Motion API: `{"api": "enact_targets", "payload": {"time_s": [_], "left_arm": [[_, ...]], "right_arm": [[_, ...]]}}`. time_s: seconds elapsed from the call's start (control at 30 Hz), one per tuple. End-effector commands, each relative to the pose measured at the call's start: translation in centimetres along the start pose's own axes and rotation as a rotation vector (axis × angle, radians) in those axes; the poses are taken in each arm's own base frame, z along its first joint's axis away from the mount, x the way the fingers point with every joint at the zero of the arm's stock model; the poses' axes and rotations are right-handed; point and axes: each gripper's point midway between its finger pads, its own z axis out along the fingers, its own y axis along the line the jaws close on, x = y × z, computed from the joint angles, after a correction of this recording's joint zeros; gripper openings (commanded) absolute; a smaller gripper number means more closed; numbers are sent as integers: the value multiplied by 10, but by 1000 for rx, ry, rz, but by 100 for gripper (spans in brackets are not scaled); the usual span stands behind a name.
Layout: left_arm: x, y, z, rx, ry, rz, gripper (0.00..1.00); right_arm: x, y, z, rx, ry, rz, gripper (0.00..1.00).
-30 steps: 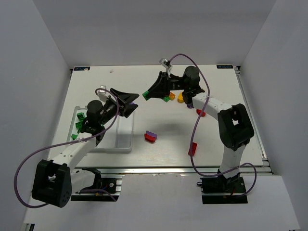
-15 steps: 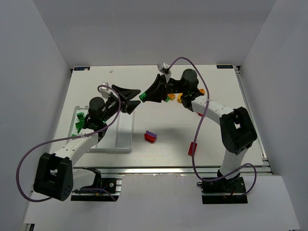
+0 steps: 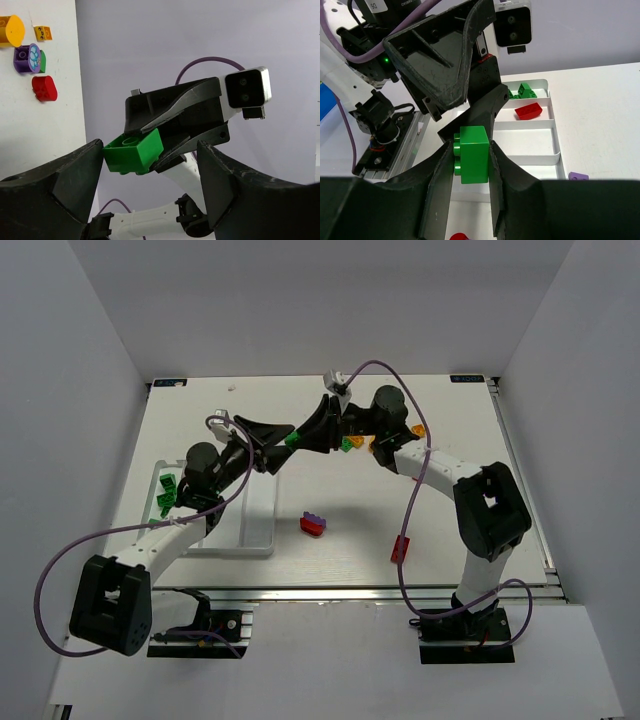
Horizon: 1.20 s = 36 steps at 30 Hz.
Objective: Sort the legos into containers by color
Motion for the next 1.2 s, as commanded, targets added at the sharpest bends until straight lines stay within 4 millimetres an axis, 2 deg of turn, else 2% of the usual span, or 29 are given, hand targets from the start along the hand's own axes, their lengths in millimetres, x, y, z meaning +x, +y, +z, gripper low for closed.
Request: {"api": "enact_targets", "payload": {"time_s": [0.0,0.13,0.23,0.3,0.33,0.37,0.4,0.5,0.6,0.7,0.73,0.8,0.83,0.87,0.9,0.97,1.0,1.03,1.07,1.1,1.13,1.17], "left_arm": [[6,-10,0,37,23,1,83],[8,-11,1,44,28,-6,80],[8,-12,1,54,27,-15,70],[8,-12,0,59,27,-21,60],[8,-12,0,62,27,-21,56],[8,-12,0,62,27,-23,48],[8,-12,0,65,24,-23,45],[7,-13,-1,67,21,-27,40],[7,-14,0,68,21,-22,35],[6,-10,0,40,14,-7,31],[5,-9,0,31,8,3,30],[0,-7,0,3,-3,41,28],[-1,5,-2,-59,-7,41,25],[-5,9,-3,-92,-17,53,25],[-12,23,-7,-176,-29,82,24],[-24,31,-15,-260,-63,122,21],[-38,39,-23,-314,-92,173,21],[-42,52,-33,-408,-97,163,21],[-53,56,-42,-456,-134,182,20],[-69,63,-56,-512,-181,187,19],[-73,76,-72,-602,-182,201,19],[-82,81,-85,-651,-208,209,18]], "right_arm": [[-15,-3,8,5,-40,-60,15],[-16,-6,11,16,-50,-53,17],[-16,-7,11,20,-52,-49,20],[-13,-7,11,22,-47,-46,22],[-13,-7,11,26,-47,-46,27],[-12,-7,11,25,-44,-47,29],[-11,-8,10,29,-43,-46,33],[-9,-7,10,28,-40,-43,38],[-6,-6,9,25,-36,-44,47],[-4,-7,7,33,-28,-57,62],[-4,-7,7,37,-22,-68,73],[-4,-9,4,48,-13,-80,83],[-3,-11,3,55,-6,-100,89],[1,-13,1,66,12,-78,89],[1,-16,-2,74,19,-79,89],[2,-21,-6,94,40,-115,89],[9,-24,-10,109,74,-95,89],[10,-26,-14,130,92,-115,89],[13,-33,-17,141,122,-222,89],[29,-35,-23,165,183,-205,89],[36,-46,-31,228,223,-237,89],[43,-51,-37,255,260,-261,89]]}}
